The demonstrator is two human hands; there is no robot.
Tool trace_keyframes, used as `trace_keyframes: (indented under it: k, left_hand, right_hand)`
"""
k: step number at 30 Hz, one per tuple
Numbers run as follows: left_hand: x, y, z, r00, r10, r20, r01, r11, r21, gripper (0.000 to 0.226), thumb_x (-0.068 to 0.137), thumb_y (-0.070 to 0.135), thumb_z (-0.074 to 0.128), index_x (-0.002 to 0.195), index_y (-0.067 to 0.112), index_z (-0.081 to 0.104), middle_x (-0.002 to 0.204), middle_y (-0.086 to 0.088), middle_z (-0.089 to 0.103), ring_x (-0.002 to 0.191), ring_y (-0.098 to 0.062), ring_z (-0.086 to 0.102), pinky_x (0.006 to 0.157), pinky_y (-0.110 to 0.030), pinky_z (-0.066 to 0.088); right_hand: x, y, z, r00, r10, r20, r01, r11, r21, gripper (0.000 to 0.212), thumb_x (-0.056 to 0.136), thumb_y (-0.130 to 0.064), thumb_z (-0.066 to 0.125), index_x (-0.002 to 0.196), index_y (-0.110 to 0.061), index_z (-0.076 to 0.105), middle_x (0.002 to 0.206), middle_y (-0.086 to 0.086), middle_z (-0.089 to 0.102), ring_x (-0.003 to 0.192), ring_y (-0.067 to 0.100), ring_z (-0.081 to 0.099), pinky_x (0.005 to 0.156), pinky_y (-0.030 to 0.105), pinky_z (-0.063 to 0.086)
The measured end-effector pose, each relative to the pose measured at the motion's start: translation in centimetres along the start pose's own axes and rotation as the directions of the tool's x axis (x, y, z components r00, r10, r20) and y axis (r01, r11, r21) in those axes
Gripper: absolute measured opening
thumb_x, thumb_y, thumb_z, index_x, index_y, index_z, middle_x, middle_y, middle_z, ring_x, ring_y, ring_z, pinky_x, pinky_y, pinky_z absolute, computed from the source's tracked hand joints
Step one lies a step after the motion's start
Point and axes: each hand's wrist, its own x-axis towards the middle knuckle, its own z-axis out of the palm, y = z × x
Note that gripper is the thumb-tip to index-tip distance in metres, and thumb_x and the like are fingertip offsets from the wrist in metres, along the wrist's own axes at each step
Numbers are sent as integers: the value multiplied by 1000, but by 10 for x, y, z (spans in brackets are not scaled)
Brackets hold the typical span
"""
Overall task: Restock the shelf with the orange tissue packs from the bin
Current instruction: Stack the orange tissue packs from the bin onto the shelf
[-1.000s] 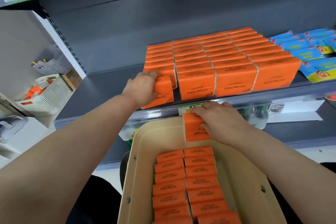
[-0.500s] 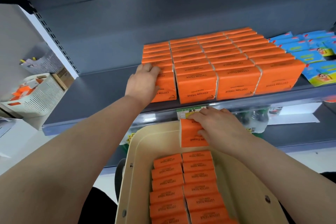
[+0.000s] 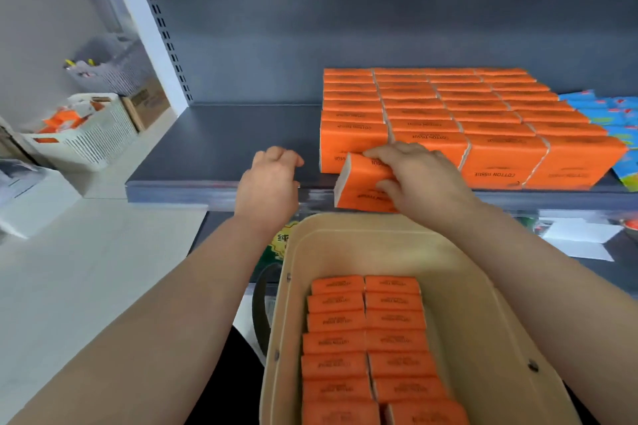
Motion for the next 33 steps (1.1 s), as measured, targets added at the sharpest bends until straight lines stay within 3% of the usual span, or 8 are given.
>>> trace_keyframes:
  k: [6,15,19,25,30,33]
  left_hand:
    - [2,-8,-8,992,-115,44,117,992,-52,40,89,6,55,127,17,53,127,-4,51,116,-23,44,78,-38,47]
    - [8,-15,-13,992,-125,33,126,991,-45,35,91,12,56,126,18,52,126,-3,50,115,-22,45,70,-33,43]
    - [9,-22,-15,989,-144,30,145,987,-74,34,92,12,56,126,17,54,127,-4,51,115,-22,46,75,-36,49]
    - [2,-27,-8,991,-132,39,135,986,-94,35,91,11,57,125,17,55,127,-4,51,114,-22,48,74,-36,50]
    - [-2,-30,-4,995,-99,26,101,990,-100,34,91,12,57,125,17,56,127,-3,53,113,-20,50,74,-33,51]
    - [-6,-32,-1,995,-69,65,76,991,-110,31,92,12,55,123,16,57,123,-3,55,111,-21,52,79,-36,52]
  right_hand:
    - [49,-25,-6,1000,26,-5,-27,998,-49,52,91,-21,58,140,-28,41,134,4,52,125,28,45,98,43,38]
    - [82,-34,21,1000,9,20,-5,985,-174,48,89,-19,62,135,-24,49,131,8,46,124,29,40,97,42,37]
    - [86,-37,24,1000,-20,19,24,975,-221,46,91,-16,59,135,-24,49,126,8,49,121,31,41,95,44,38]
    - [80,-46,38,999,-44,-7,39,942,-333,56,89,-3,56,139,-26,43,122,8,52,115,31,47,94,45,40]
    - [72,-42,43,995,-95,-28,81,939,-334,76,85,-7,63,148,-27,26,138,10,41,123,31,40,100,48,35]
    - [44,-32,41,975,-182,-130,134,941,-311,74,76,-4,71,141,-21,42,131,10,50,113,32,50,86,45,43]
